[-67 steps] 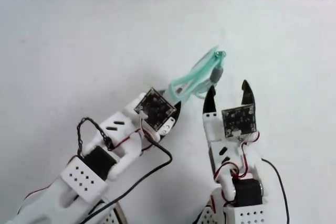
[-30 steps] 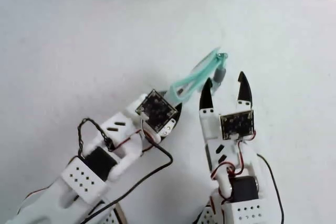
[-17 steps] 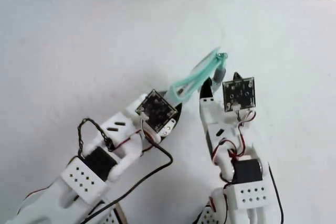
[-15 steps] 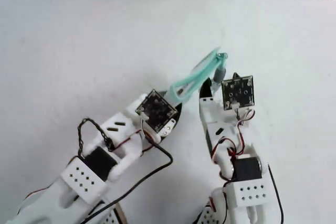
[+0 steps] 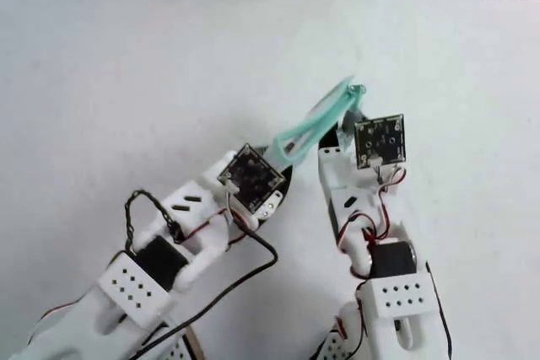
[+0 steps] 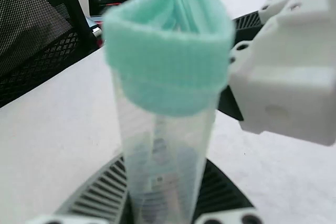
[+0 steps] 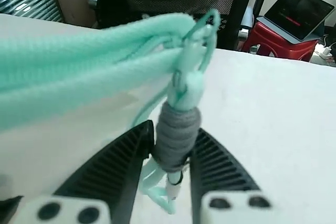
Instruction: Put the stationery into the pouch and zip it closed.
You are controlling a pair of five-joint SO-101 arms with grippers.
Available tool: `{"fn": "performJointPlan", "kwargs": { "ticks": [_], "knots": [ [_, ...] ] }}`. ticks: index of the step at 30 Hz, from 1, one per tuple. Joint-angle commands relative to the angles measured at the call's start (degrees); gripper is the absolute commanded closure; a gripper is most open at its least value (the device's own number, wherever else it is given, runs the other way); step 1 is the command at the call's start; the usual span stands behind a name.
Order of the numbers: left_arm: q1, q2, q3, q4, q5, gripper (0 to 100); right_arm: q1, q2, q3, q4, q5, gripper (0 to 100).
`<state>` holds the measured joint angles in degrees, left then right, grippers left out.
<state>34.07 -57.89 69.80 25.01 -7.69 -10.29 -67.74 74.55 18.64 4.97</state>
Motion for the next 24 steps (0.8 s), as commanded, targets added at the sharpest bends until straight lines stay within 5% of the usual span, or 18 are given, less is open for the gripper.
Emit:
{"fn": "performJointPlan", "kwargs": {
  "ticks": [1,18,24],
  "knots": [
    [1.5,0.9,1.6,-0.1,0.4,98,1.5,-4.5,-2.7,-0.4,-0.5,97.1],
    [1.2,0.9,3.2,-4.0,0.4,98,0.8,-30.8,-3.3,24.4,-0.4,98.1],
    [1.1,0.9,3.1,-3.8,0.4,98,-4.6,-34.9,-7.8,35.7,3.3,98.1]
  ]
}}
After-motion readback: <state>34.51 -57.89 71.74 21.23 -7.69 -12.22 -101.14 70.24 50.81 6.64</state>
